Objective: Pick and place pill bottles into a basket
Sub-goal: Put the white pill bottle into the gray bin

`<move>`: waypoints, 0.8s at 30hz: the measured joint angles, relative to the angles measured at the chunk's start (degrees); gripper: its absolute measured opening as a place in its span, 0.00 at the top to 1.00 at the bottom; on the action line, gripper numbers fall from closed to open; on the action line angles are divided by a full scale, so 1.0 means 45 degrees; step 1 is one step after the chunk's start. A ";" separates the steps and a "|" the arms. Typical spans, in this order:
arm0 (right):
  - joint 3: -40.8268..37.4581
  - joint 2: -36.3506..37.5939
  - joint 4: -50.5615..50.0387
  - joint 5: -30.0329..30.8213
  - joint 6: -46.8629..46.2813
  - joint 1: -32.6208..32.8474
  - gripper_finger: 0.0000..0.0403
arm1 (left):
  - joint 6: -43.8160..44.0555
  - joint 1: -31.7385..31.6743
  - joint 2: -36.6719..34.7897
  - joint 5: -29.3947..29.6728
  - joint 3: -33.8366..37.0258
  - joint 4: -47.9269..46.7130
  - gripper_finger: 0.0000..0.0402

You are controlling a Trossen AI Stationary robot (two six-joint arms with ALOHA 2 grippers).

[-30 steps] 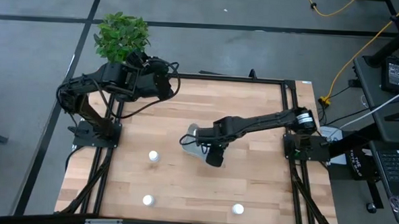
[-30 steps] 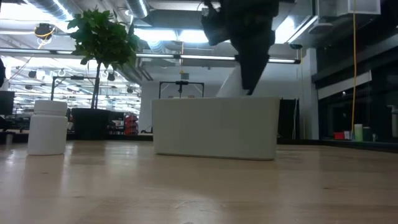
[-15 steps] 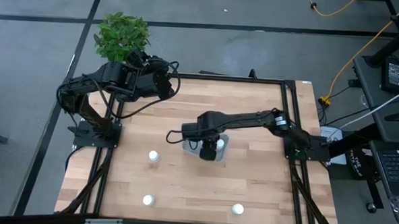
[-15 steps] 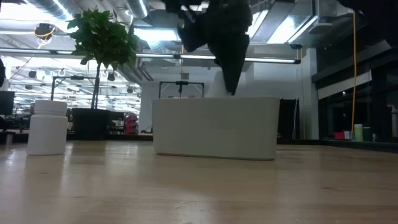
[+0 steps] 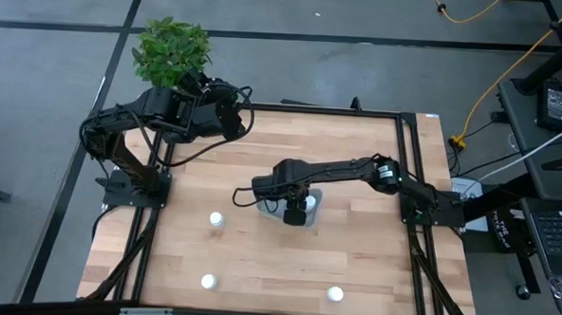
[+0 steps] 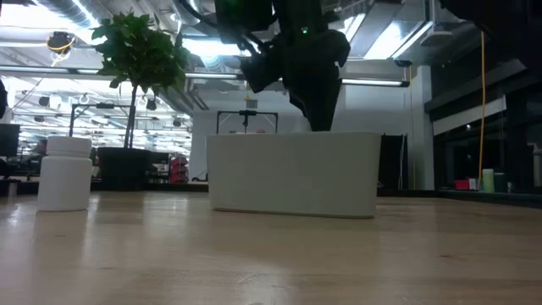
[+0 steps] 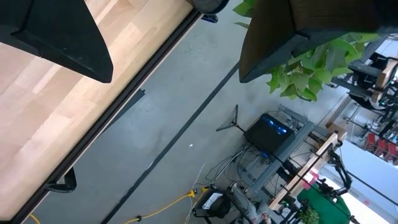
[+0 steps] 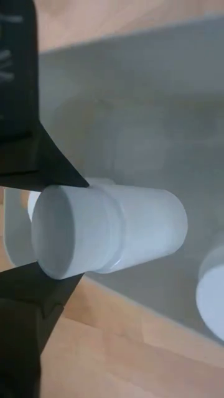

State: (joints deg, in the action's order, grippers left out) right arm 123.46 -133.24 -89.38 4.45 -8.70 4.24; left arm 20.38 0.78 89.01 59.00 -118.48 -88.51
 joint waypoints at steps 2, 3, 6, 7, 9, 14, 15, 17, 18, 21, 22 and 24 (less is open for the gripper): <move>0.0000 -0.0032 -0.0001 0.0005 0.0033 -0.0100 0.64 | -0.0009 0.0000 0.0000 0.0000 0.0000 0.0000 0.15; 0.0000 -0.0041 0.0004 0.0015 0.0070 -0.0154 0.64 | -0.0024 0.0000 0.0000 0.0002 0.0000 0.0000 0.15; -0.0002 -0.0100 -0.0114 0.0066 0.0107 -0.0271 0.64 | -0.0024 0.0000 0.0000 0.0005 0.0000 0.0000 0.15; 0.0000 -0.0100 -0.0110 0.0099 0.0132 -0.0298 0.64 | -0.0024 0.0000 0.0000 0.0005 0.0000 0.0000 0.15; 0.0000 -0.0095 -0.0108 0.0102 0.0258 -0.0328 0.64 | -0.0024 0.0000 0.0000 0.0005 0.0000 -0.0002 0.15; 0.0000 -0.0110 -0.0108 0.0102 0.0389 -0.0338 0.64 | -0.0135 0.0000 0.0000 0.0010 0.0000 -0.0001 0.15; 0.0000 -0.0155 -0.0110 0.0102 0.0399 -0.0334 0.64 | -0.0136 0.0000 0.0000 0.0015 0.0000 -0.0005 0.15; 0.0000 -0.0276 -0.0132 0.0102 0.0431 -0.0333 0.64 | -0.0136 0.0000 0.0000 0.0015 0.0000 0.0000 0.15; 0.0000 -0.0361 -0.0132 0.0102 0.0478 -0.0333 0.64 | -0.0134 0.0000 0.0000 0.0015 0.0000 -0.0002 0.15; -0.0005 -0.0615 -0.0132 0.0102 0.0713 -0.0326 0.64 | -0.0133 0.0000 0.0000 0.0022 0.0000 -0.0005 0.15; -0.0005 -0.0679 -0.0132 0.0102 0.0713 -0.0328 0.64 | -0.0134 0.0000 0.0000 0.0019 0.0000 -0.0005 0.15; -0.0005 -0.0773 -0.0132 0.0102 0.0718 -0.0328 0.64 | -0.0136 0.0000 0.0000 0.0020 0.0000 -0.0005 0.15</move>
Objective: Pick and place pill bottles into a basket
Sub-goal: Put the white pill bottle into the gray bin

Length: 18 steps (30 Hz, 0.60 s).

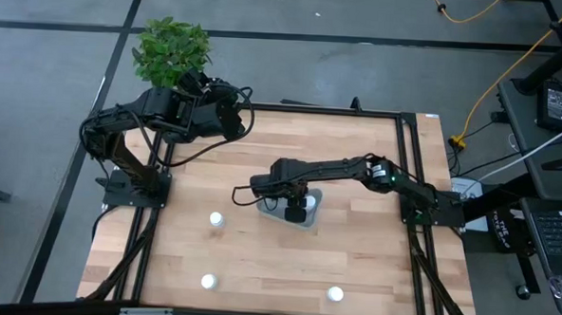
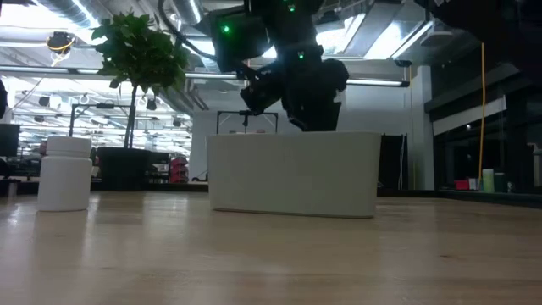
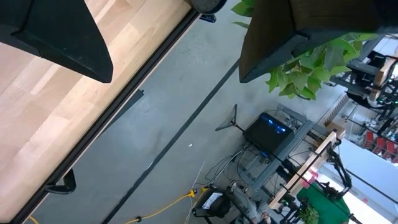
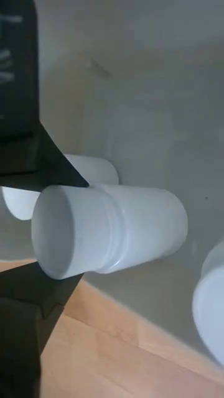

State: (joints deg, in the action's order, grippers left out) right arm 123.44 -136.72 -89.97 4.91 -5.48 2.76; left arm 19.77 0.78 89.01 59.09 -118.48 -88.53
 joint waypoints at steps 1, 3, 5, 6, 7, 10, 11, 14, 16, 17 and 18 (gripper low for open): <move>0.0000 -0.0044 0.0000 0.0000 0.0009 0.0000 0.64 | 0.0005 0.0000 0.0000 -0.0001 0.0000 0.0000 0.15; 0.0000 -0.0109 0.0000 0.0000 0.0049 0.0000 0.64 | 0.0003 0.0000 0.0000 0.0001 0.0000 0.0000 0.15; 0.0000 -0.0138 -0.0005 0.0000 0.0065 -0.0018 0.64 | 0.0005 0.0000 0.0000 -0.0001 0.0000 0.0000 0.15; 0.0000 -0.0138 -0.0005 0.0000 0.0147 -0.0031 0.64 | 0.0003 0.0000 0.0000 -0.0001 0.0000 0.0000 0.15; 0.0000 -0.0138 -0.0005 0.0000 0.0222 -0.0052 0.64 | 0.0005 0.0000 0.0000 0.0001 -0.0002 0.0000 0.15; 0.0000 -0.0138 -0.0005 0.0000 0.0274 -0.0138 0.64 | 0.0005 0.0000 0.0000 -0.0001 0.0000 0.0000 0.15; 0.0000 -0.0138 -0.0005 0.0000 0.0298 -0.0165 0.64 | 0.0005 0.0000 0.0000 -0.0001 0.0000 0.0000 0.15; 0.0000 -0.0138 -0.0010 -0.0009 0.0446 -0.0175 0.64 | 0.0005 0.0000 0.0000 -0.0001 0.0000 0.0000 0.15; 0.0000 -0.0138 -0.0010 -0.0111 0.0608 -0.0172 0.64 | 0.0005 0.0000 0.0000 -0.0001 0.0000 0.0000 0.15; 0.0000 -0.0138 -0.0010 -0.0152 0.0634 -0.0165 0.64 | 0.0005 0.0000 0.0000 0.0002 0.0000 0.0000 0.15; 0.0000 -0.0138 -0.0010 -0.0169 0.0643 -0.0165 0.62 | 0.0005 0.0000 0.0000 -0.0001 0.0000 0.0000 0.15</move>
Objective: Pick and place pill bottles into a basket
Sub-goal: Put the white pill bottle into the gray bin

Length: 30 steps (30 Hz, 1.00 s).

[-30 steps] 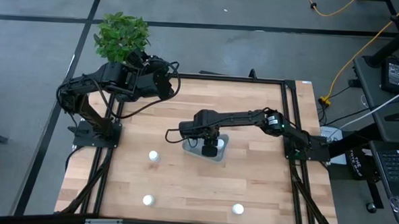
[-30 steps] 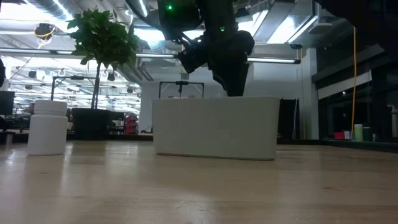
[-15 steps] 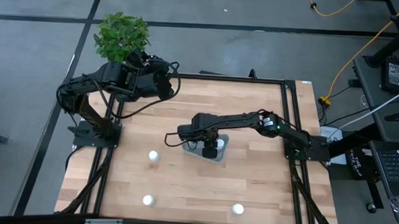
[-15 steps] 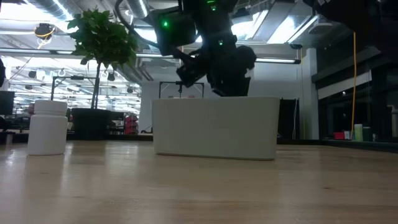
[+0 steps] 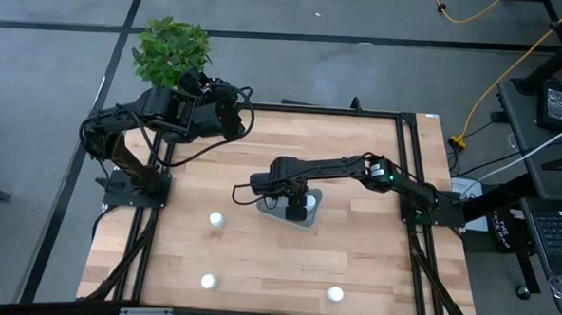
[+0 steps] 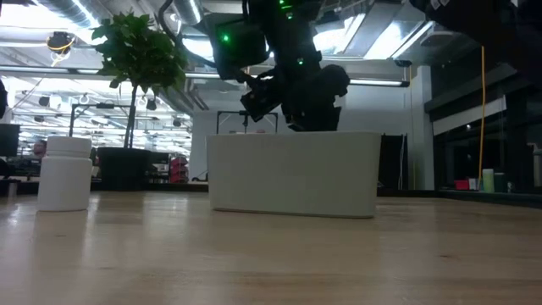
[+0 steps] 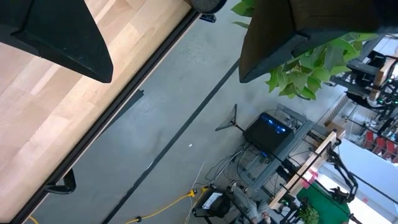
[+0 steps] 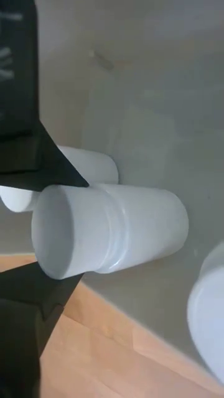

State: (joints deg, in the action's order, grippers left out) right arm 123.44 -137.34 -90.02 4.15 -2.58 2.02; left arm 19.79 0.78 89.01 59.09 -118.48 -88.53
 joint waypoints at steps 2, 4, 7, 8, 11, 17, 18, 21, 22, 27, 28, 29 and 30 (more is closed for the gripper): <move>0.0000 0.0000 0.0000 -0.0027 0.0009 0.0005 0.60 | 0.0000 0.0000 0.0000 0.0000 0.0000 0.0000 0.15; 0.0000 0.0000 0.0000 -0.0040 0.0008 0.0005 0.59 | 0.0000 0.0000 0.0000 0.0000 0.0000 0.0000 0.15; 0.0000 0.0000 0.0000 -0.0040 -0.0019 0.0000 0.58 | 0.0000 0.0000 0.0000 -0.0010 0.0000 0.0000 0.15; 0.0000 0.0000 0.0000 -0.0040 -0.0019 0.0000 0.58 | 0.0001 0.0000 0.0000 -0.0011 0.0000 0.0000 0.15; 0.0000 0.0000 0.0000 -0.0045 -0.0020 0.0000 0.58 | 0.0002 0.0000 0.0000 -0.0015 0.0000 0.0000 0.15; -0.0005 0.0000 0.0000 -0.0084 0.0084 0.0000 0.57 | 0.0002 0.0000 0.0002 -0.0019 0.0000 0.0000 0.15; -0.0005 0.0000 0.0000 -0.0084 0.0143 0.0000 0.57 | 0.0005 0.0000 0.0000 -0.0024 0.0000 0.0000 0.15; -0.0005 0.0000 0.0000 -0.0084 0.0318 0.0000 0.57 | 0.0001 0.0000 0.0002 -0.0024 0.0000 0.0000 0.15; -0.0005 0.0000 0.0000 -0.0084 0.0356 0.0004 0.57 | 0.0005 0.0000 0.0001 -0.0024 0.0000 0.0000 0.15; -0.0005 0.0000 0.0000 -0.0081 0.0462 0.0003 0.57 | 0.0005 0.0000 0.0000 -0.0024 0.0000 0.0000 0.15; -0.0005 0.0000 0.0000 -0.0079 0.0504 0.0005 0.58 | 0.0005 0.0000 0.0000 -0.0024 0.0000 0.0005 0.15; -0.0005 0.0000 0.0000 -0.0077 0.0557 0.0005 0.58 | 0.0005 0.0000 0.0000 -0.0024 0.0000 0.0005 0.15; -0.0005 0.0000 0.0000 -0.0066 0.0597 0.0005 0.60 | 0.0005 0.0000 0.0000 -0.0024 0.0000 0.0005 0.15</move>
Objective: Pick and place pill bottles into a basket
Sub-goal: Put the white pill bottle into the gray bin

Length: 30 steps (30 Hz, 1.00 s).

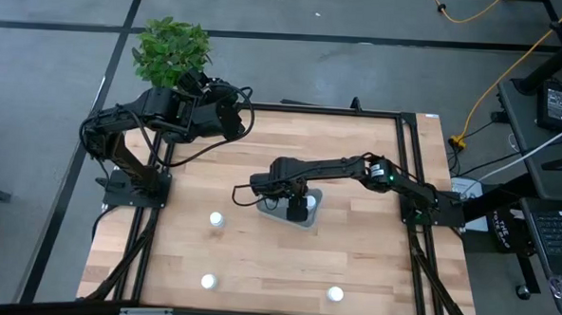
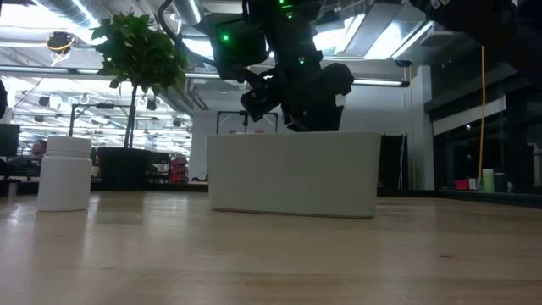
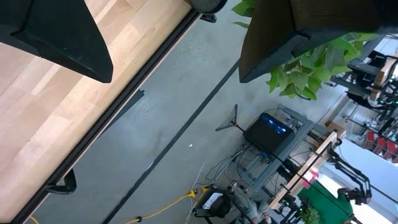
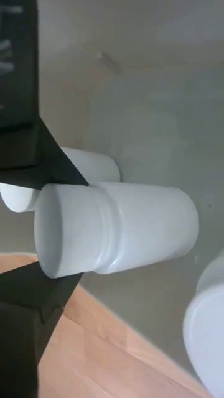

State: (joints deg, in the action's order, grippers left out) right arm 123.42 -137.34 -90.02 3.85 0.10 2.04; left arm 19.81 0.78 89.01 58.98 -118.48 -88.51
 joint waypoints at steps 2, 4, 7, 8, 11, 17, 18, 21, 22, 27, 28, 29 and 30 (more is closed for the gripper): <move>0.0000 0.0000 0.0000 0.0103 0.0013 0.0000 0.63 | 0.0000 0.0000 0.0005 0.0003 0.0000 -0.0003 0.15; 0.0000 0.0000 0.0000 0.0114 0.0013 0.0000 0.63 | 0.0000 0.0000 0.0002 0.0005 0.0000 0.0000 0.15; 0.0000 0.0000 0.0000 0.0124 0.0020 0.0000 0.63 | 0.0000 0.0000 0.0005 0.0005 0.0000 0.0007 0.15; 0.0000 0.0000 0.0000 0.0125 0.0038 0.0000 0.63 | 0.0000 0.0000 0.0005 0.0005 0.0000 0.0018 0.15; 0.0000 0.0000 0.0000 0.0345 0.0081 0.0036 0.61 | 0.0003 0.0000 0.0005 0.0005 0.0000 0.0102 0.15; -0.0005 0.0000 0.0000 0.0537 0.0455 0.0179 0.61 | 0.0000 0.0000 0.0000 0.0005 0.0000 0.0140 0.15; -0.0005 0.0000 0.0000 0.0566 0.0514 0.0206 0.61 | 0.0001 0.0000 0.0005 0.0009 0.0000 0.0193 0.15; -0.0005 0.0000 0.0000 0.0570 0.0676 0.0284 0.61 | 0.0000 0.0000 0.0005 0.0010 -0.0005 0.0283 0.15; -0.0005 0.0000 0.0000 0.0572 0.0707 0.0310 0.61 | 0.0000 0.0000 0.0005 0.0010 0.0000 0.0301 0.15; -0.0005 0.0000 0.0000 0.1085 0.0896 0.0374 0.58 | 0.0000 0.0000 0.0002 0.0010 0.0000 0.0301 0.15; -0.0005 0.0000 0.0000 0.1125 0.0906 0.0374 0.57 | 0.0003 0.0000 0.0005 0.0010 0.0000 0.0301 0.15; -0.0005 0.0000 0.0000 0.1220 0.0915 0.0374 0.55 | 0.0000 0.0000 0.0005 0.0010 0.0000 0.0301 0.15; -0.0005 0.0000 0.0000 0.1278 0.0948 0.0374 0.53 | 0.0000 0.0000 0.0005 0.0010 0.0000 0.0297 0.15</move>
State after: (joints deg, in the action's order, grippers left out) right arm 123.39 -137.34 -90.02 9.60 4.37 3.73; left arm 19.81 0.77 89.03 59.02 -118.48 -87.17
